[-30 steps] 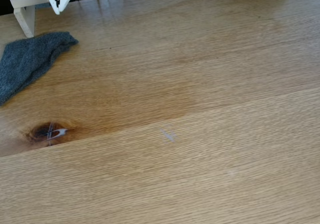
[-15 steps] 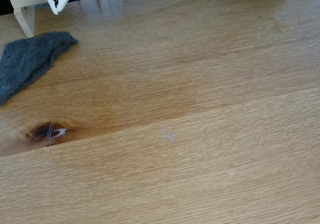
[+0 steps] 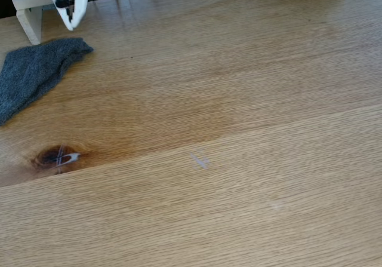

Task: Clean the area in front of the robot

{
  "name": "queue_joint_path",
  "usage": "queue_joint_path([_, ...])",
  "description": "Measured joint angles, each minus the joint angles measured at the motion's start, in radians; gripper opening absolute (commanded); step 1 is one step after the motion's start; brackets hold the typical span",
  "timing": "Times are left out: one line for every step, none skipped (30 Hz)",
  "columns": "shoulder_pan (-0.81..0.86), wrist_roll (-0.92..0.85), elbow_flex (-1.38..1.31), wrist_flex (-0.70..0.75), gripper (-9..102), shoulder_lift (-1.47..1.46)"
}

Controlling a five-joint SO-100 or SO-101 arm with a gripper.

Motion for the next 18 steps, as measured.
queue_joint_path([-0.005,0.003,-0.054,-0.015,19,-0.077])
queue_joint_path([0.002,0.005,-0.098,-0.026,22,-0.153])
queue_joint_path([0.02,0.012,-0.147,-0.037,25,-0.232])
queue_joint_path([0.044,0.009,-0.206,-0.044,26,-0.304])
queue_joint_path([0.072,0.011,-0.278,-0.052,26,-0.368])
queue_joint_path([0.109,0.014,-0.362,-0.057,26,-0.437])
queue_joint_path([0.163,0.015,-0.462,-0.06,26,-0.518])
queue_joint_path([0.199,0.015,-0.523,-0.061,27,-0.569])
queue_joint_path([0.245,0.015,-0.6,-0.061,27,-0.63])
queue_joint_path([0.299,0.015,-0.669,-0.061,28,-0.693])
queue_joint_path([0.353,0.011,-0.732,-0.061,29,-0.758])
queue_joint_path([0.403,0.003,-0.782,-0.067,30,-0.819])
queue_joint_path([0.46,-0.011,-0.821,-0.08,31,-0.885])
queue_joint_path([0.5,-0.023,-0.838,-0.091,32,-0.931])
queue_joint_path([0.54,-0.044,-0.847,-0.106,33,-0.982])
queue_joint_path([0.571,-0.067,-0.85,-0.123,34,-1.032])
queue_joint_path([0.592,-0.092,-0.85,-0.14,35,-1.078])
queue_joint_path([0.607,-0.12,-0.85,-0.153,36,-1.126])
